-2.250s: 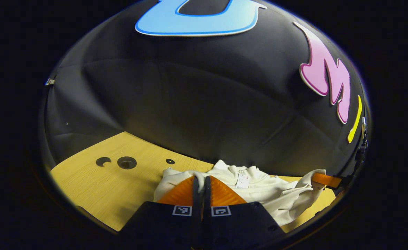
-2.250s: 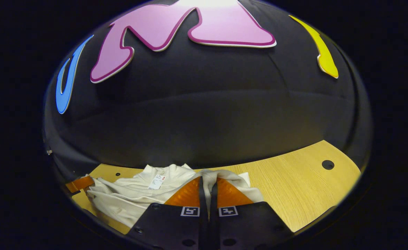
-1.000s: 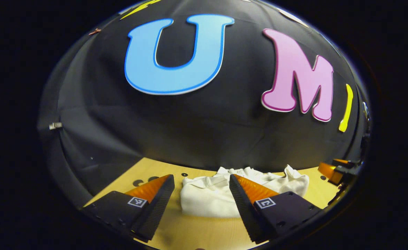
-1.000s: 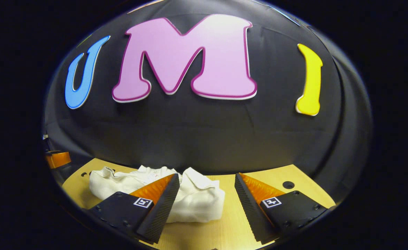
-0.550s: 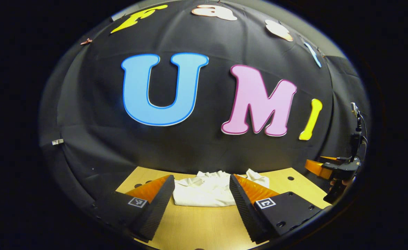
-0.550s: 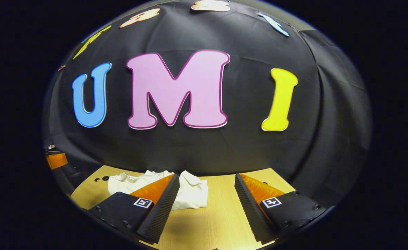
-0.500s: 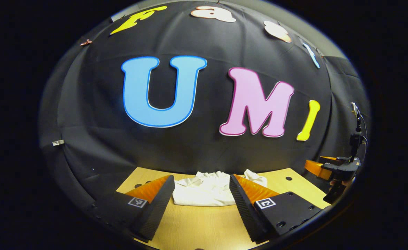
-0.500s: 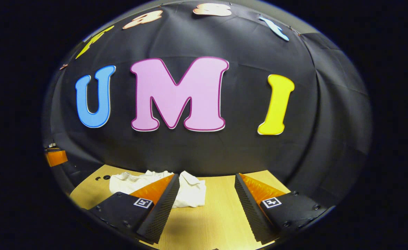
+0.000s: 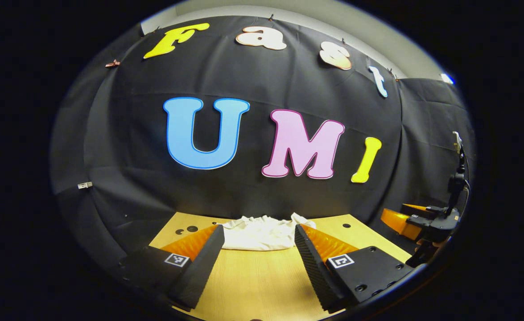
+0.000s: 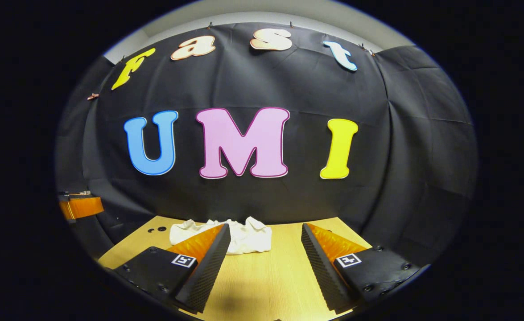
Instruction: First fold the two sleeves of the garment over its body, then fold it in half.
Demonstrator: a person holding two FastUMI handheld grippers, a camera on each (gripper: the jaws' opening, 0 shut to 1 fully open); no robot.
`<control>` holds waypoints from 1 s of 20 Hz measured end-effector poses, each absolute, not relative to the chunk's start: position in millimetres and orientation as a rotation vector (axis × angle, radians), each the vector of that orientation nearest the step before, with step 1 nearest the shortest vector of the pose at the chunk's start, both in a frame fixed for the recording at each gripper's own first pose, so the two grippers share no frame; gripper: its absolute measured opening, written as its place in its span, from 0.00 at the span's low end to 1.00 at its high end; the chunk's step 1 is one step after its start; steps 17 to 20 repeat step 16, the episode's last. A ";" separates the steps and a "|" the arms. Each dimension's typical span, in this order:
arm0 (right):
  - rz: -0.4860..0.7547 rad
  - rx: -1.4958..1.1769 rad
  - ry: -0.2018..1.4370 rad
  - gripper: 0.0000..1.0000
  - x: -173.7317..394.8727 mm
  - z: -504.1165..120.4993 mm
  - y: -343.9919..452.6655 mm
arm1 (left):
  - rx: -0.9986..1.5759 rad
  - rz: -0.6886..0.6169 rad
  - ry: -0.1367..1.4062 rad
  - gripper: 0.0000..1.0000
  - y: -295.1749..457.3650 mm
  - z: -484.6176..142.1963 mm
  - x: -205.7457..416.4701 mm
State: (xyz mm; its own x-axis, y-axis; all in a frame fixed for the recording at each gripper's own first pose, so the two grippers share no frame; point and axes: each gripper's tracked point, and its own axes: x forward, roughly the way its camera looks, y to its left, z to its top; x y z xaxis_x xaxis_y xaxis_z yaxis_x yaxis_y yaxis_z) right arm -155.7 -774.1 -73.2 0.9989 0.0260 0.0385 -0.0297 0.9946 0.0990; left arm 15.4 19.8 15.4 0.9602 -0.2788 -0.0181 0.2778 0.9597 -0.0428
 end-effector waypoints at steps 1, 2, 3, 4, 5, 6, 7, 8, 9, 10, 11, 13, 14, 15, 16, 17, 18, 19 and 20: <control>0.022 0.105 -0.053 0.97 -164.7 -73.1 -775.1 | -0.028 -0.288 0.030 0.97 21.8 5.8 7.5; 0.019 0.115 -0.060 0.97 -174.2 -73.7 -775.2 | -0.021 -0.275 0.047 0.97 30.7 -8.7 0.5; 0.017 0.120 -0.060 0.97 -183.5 -74.4 -776.0 | -0.026 -0.274 0.061 0.97 34.7 -18.6 -6.7; 0.015 0.120 -0.054 0.97 -192.5 -76.5 -777.5 | -0.038 -0.280 0.074 0.98 32.1 -24.8 -12.4; 0.013 0.114 -0.048 0.97 -201.6 -82.1 -779.9 | -0.049 -0.280 0.080 0.97 32.3 -29.9 -19.5; 0.004 0.108 -0.047 0.97 -209.5 -85.3 -785.2 | -0.056 -0.281 0.081 0.98 35.2 -33.8 -24.6; -0.009 0.108 -0.051 0.97 -218.5 -88.3 -790.0 | -0.053 -0.285 0.079 0.97 36.4 -37.2 -30.1; -0.018 0.114 -0.059 0.97 -228.8 -89.9 -792.7 | -0.043 -0.291 0.079 0.97 36.2 -43.7 -34.4; -0.030 0.116 -0.062 0.97 -237.0 -93.4 -795.0 | -0.030 -0.282 0.086 0.97 39.9 -51.2 -38.2; -0.041 0.116 -0.054 0.97 -244.2 -98.5 -798.6 | -0.024 -0.271 0.103 0.97 45.5 -61.7 -40.4; -0.045 0.118 -0.043 0.97 -251.7 -104.5 -800.1 | -0.029 -0.273 0.123 0.97 45.4 -70.3 -43.3; -0.051 0.114 -0.021 0.97 -259.9 -113.4 -803.8 | -0.050 -0.272 0.151 0.97 44.0 -79.2 -47.4; -0.056 0.107 -0.015 0.97 -262.7 -116.0 -807.6 | -0.060 -0.265 0.150 0.98 45.7 -78.1 -47.6; -0.063 0.103 -0.011 0.97 -264.1 -117.5 -811.1 | -0.066 -0.259 0.145 0.97 45.4 -75.8 -48.5; -0.068 0.104 -0.009 0.97 -266.0 -118.8 -811.4 | -0.070 -0.260 0.146 0.97 43.2 -76.2 -47.7; -0.068 0.104 -0.009 0.97 -266.0 -118.8 -811.4 | -0.070 -0.260 0.146 0.97 43.2 -76.2 -47.7; -0.068 0.104 -0.009 0.97 -266.0 -118.8 -811.4 | -0.070 -0.260 0.146 0.97 43.2 -76.2 -47.7; -0.068 0.104 -0.009 0.97 -266.0 -118.8 -811.4 | -0.070 -0.260 0.146 0.97 43.2 -76.2 -47.7; -0.068 0.104 -0.009 0.97 -266.0 -118.8 -811.4 | -0.070 -0.260 0.146 0.97 43.2 -76.2 -47.7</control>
